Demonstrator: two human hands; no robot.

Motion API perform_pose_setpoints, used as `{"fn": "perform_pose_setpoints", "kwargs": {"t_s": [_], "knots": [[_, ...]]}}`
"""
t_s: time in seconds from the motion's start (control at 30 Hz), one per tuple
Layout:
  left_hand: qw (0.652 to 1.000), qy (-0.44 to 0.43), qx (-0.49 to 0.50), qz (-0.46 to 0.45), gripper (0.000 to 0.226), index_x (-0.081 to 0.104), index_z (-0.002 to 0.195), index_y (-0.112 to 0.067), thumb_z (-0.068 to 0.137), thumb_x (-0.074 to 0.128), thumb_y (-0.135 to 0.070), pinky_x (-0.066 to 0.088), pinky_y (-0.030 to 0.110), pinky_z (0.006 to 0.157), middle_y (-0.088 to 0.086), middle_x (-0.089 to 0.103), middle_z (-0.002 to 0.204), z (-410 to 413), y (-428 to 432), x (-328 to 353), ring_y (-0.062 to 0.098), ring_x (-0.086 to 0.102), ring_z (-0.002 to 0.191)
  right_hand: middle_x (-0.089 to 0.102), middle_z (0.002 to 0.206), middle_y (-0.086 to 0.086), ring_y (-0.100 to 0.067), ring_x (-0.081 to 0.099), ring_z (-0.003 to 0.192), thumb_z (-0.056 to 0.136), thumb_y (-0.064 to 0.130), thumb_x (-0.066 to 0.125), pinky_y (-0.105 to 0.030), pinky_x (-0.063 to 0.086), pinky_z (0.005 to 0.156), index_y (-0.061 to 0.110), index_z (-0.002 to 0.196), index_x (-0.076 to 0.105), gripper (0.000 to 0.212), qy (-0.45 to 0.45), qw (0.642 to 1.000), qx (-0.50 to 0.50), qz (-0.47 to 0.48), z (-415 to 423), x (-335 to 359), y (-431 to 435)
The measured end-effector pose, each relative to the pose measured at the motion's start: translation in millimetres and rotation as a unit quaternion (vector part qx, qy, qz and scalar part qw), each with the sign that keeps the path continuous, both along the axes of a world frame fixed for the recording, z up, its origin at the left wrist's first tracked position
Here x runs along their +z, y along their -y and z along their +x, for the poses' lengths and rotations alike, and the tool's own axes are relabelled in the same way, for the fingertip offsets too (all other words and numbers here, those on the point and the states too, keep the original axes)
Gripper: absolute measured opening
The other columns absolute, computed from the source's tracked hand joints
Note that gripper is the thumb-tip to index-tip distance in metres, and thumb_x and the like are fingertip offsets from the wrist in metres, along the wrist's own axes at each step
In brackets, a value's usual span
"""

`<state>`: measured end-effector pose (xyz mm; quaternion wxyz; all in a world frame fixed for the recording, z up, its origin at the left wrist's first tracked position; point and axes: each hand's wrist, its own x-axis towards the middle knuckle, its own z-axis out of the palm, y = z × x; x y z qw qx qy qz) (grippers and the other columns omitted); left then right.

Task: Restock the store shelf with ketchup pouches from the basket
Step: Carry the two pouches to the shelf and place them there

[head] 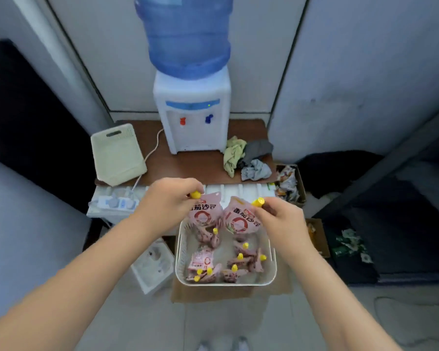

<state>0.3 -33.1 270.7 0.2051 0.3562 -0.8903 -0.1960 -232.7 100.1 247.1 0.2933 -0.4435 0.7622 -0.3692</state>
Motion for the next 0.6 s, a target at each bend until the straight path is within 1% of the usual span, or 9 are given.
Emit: {"fn": "perform_pose_setpoints", "kwargs": {"t_s": [0.07, 0.1, 0.17, 0.27, 0.33, 0.37, 0.43, 0.5, 0.6], "knots": [[0.998, -0.046, -0.018, 0.024, 0.016, 0.075, 0.094, -0.021, 0.08, 0.076, -0.014, 0.056, 0.033, 0.071, -0.009, 0.075, 0.085, -8.8, -3.1, 68.3, 0.013, 0.07, 0.078, 0.07, 0.075, -0.007, -0.019, 0.064, 0.07, 0.092, 0.026, 0.071, -0.037, 0.053, 0.065, 0.013, 0.08, 0.071, 0.018, 0.039, 0.997, -0.039, -0.054, -7.2, 68.9, -10.6], [0.996, -0.07, -0.022, 0.043, 0.019, 0.075, 0.093, -0.022, 0.079, 0.08, -0.01, 0.058, 0.034, 0.072, -0.01, 0.075, 0.085, -15.1, -6.2, 101.5, 0.012, 0.07, 0.078, 0.074, 0.078, -0.003, -0.015, 0.069, 0.074, 0.093, 0.025, 0.072, -0.034, 0.058, 0.065, 0.018, 0.084, 0.075, 0.012, 0.046, 0.994, -0.051, -0.079, -11.4, 101.8, -16.8], [0.986, -0.134, -0.019, 0.094, 0.024, 0.077, 0.092, -0.02, 0.076, 0.084, -0.004, 0.061, 0.036, 0.077, -0.005, 0.077, 0.083, -27.9, -12.2, 159.8, 0.014, 0.073, 0.078, 0.076, 0.081, 0.004, -0.004, 0.072, 0.076, 0.094, 0.023, 0.072, -0.019, 0.056, 0.061, 0.023, 0.088, 0.078, 0.007, 0.04, 0.99, -0.065, -0.118, -17.9, 161.1, -30.3], [0.955, -0.237, -0.03, 0.176, 0.027, 0.078, 0.088, -0.018, 0.073, 0.085, 0.003, 0.062, 0.034, 0.085, 0.003, 0.079, 0.087, -45.1, -26.5, 228.1, 0.02, 0.076, 0.084, 0.077, 0.084, 0.005, 0.001, 0.072, 0.077, 0.094, 0.025, 0.071, -0.012, 0.055, 0.058, 0.017, 0.095, 0.078, 0.01, 0.014, 0.985, -0.074, -0.157, -27.0, 227.5, -50.5], [0.931, -0.298, -0.052, 0.204, 0.027, 0.078, 0.086, -0.019, 0.072, 0.085, 0.004, 0.06, 0.03, 0.082, 0.003, 0.08, 0.087, -55.6, -38.6, 259.8, 0.017, 0.076, 0.082, 0.078, 0.086, 0.005, 0.0, 0.072, 0.076, 0.093, 0.025, 0.073, -0.017, 0.056, 0.061, 0.016, 0.098, 0.078, 0.012, -0.013, 0.98, -0.085, -0.181, -32.3, 262.1, -64.9], [0.917, -0.326, -0.061, 0.22, 0.026, 0.078, 0.088, -0.017, 0.072, 0.085, 0.002, 0.06, 0.027, 0.08, 0.002, 0.08, 0.085, -60.4, -46.0, 273.1, 0.014, 0.076, 0.08, 0.078, 0.085, 0.004, -0.003, 0.073, 0.076, 0.092, 0.025, 0.074, -0.021, 0.058, 0.063, 0.015, 0.098, 0.079, 0.012, -0.028, 0.978, -0.088, -0.188, -34.8, 276.5, -72.4], [0.895, -0.358, -0.084, 0.252, 0.025, 0.078, 0.094, -0.011, 0.071, 0.085, -0.004, 0.061, 0.026, 0.077, 0.003, 0.081, 0.087, -70.8, -64.8, 296.9, 0.015, 0.076, 0.082, 0.079, 0.083, 0.004, -0.009, 0.076, 0.078, 0.091, 0.024, 0.075, -0.03, 0.064, 0.069, 0.014, 0.096, 0.079, 0.012, -0.063, 0.976, -0.085, -0.19, -36.1, 302.8, -91.9], [0.886, -0.358, -0.128, 0.266, 0.028, 0.077, 0.097, -0.009, 0.07, 0.084, -0.009, 0.062, 0.027, 0.075, 0.003, 0.081, 0.088, -80.6, -83.5, 317.1, 0.017, 0.077, 0.083, 0.079, 0.084, 0.005, -0.008, 0.076, 0.078, 0.091, 0.023, 0.075, -0.031, 0.065, 0.07, 0.012, 0.095, 0.079, 0.013, -0.098, 0.973, -0.083, -0.19, -33.5, 325.5, -116.4], [0.871, -0.346, -0.205, 0.282, 0.024, 0.077, 0.094, -0.011, 0.072, 0.083, -0.004, 0.062, 0.03, 0.073, 0.003, 0.081, 0.086, -101.6, -113.4, 340.2, 0.018, 0.077, 0.08, 0.078, 0.087, 0.003, -0.007, 0.076, 0.079, 0.091, 0.024, 0.074, -0.029, 0.064, 0.07, 0.01, 0.096, 0.079, 0.016, -0.152, 0.963, -0.11, -0.195, -31.3, 351.2, -165.2]]}}
